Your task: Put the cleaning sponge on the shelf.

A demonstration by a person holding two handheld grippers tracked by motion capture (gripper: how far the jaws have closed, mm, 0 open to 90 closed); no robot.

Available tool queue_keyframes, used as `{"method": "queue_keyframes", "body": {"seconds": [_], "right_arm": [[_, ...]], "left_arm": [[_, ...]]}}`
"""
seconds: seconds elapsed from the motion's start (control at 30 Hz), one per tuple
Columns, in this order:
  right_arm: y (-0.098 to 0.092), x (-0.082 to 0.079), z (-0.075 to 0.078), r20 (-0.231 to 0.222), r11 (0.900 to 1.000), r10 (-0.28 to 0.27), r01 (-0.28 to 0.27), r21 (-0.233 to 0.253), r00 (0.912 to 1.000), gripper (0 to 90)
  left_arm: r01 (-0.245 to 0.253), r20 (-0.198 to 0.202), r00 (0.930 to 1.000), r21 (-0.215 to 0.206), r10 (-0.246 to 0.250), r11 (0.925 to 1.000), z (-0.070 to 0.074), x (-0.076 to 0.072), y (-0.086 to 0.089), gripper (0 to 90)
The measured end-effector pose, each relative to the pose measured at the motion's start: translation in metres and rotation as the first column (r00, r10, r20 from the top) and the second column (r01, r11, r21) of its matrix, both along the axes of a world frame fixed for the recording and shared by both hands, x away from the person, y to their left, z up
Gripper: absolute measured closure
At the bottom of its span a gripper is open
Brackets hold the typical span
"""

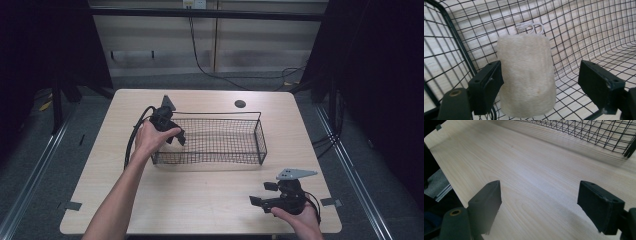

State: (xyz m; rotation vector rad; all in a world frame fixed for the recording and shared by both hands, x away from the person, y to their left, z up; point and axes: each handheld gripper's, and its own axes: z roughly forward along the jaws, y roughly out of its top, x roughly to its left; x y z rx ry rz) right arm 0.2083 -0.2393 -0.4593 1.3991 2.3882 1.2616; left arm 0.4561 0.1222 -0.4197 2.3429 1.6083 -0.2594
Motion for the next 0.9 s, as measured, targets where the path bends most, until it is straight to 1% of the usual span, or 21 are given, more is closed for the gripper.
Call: {"method": "queue_keyframes", "body": {"seconds": [0.03,0.1,0.23,0.33,0.37,0.4,0.47,0.57,0.63,0.7,0.73,0.77,0.83,0.87,0.9], "right_arm": [[0.0,0.0,0.0,-0.002,1.0,0.0,0.0,0.0,1.0,19.2],[0.0,0.0,0.0,-0.003,1.0,0.001,-0.001,0.001,1.0,19.3],[0.001,0.0,0.0,-0.001,1.0,0.0,0.0,0.0,1.0,19.3],[0.0,0.0,0.0,-0.002,1.0,-0.001,0.001,0.001,1.0,19.3],[0.0,0.0,0.0,-0.003,1.0,-0.001,0.001,0.0,1.0,19.3],[0.0,0.0,0.0,-0.004,1.0,0.0,0.0,0.001,1.0,19.3],[0.0,0.0,0.0,0.0,1.0,0.002,-0.002,0.0,1.0,19.3],[0.0,0.001,0.0,0.0,1.0,0.002,-0.002,0.0,1.0,19.3],[0.0,0.001,0.0,0.0,1.0,0.001,-0.001,-0.001,1.0,19.3],[0.0,0.001,0.0,-0.001,1.0,0.001,-0.001,0.0,1.0,19.3],[0.0,0.001,0.0,-0.001,1.0,0.001,-0.001,0.0,1.0,19.3],[0.0,0.001,0.0,-0.001,1.0,0.001,-0.001,0.0,1.0,19.3],[0.0,0.001,0.0,-0.001,1.0,0.001,-0.001,0.0,1.0,19.3],[0.0,0.001,0.0,-0.001,1.0,0.001,-0.001,-0.001,1.0,19.3],[0.0,0.001,0.0,-0.001,1.0,0.001,-0.001,-0.001,1.0,19.3]], "left_arm": [[0.008,-0.008,0.9999,-0.003,-0.008,1.0,0.001,0.0,0.0,19.6],[0.009,0.002,1.0,-0.023,-0.009,0.9997,0.002,-0.001,0.001,19.7],[0.011,0.006,0.9999,-0.034,-0.011,0.9993,0.006,-0.002,0.001,20.3],[0.012,0.012,0.9999,-0.035,-0.011,0.9993,0.01,-0.003,0.005,20.6],[0.006,0.017,0.9998,-0.038,-0.005,0.9993,0.011,-0.003,0.005,20.8],[0.01,0.023,0.9997,-0.031,-0.01,0.9995,0.012,-0.004,0.006,21.3],[0.015,0.019,0.9997,-0.04,-0.014,0.9991,0.013,-0.004,0.007,21.4],[0.022,0.024,0.9995,-0.034,-0.021,0.9992,0.015,-0.005,0.008,22.6],[0.029,0.031,0.9991,-0.041,-0.028,0.9987,0.017,-0.006,0.01,22.6],[0.037,0.035,0.9988,-0.038,-0.035,0.9986,0.019,-0.006,0.011,22.6],[0.038,0.041,0.9985,-0.046,-0.037,0.9982,0.02,-0.007,0.011,22.6],[0.045,0.036,0.9984,-0.052,-0.043,0.9976,0.021,-0.007,0.011,22.6],[0.049,0.048,0.9978,-0.046,-0.047,0.9978,0.022,-0.008,0.012,22.6],[0.05,0.042,0.998,-0.052,-0.048,0.9974,0.023,-0.008,0.012,22.6],[0.056,0.045,0.9975,-0.054,-0.054,0.997,0.024,-0.009,0.013,22.5]]}}
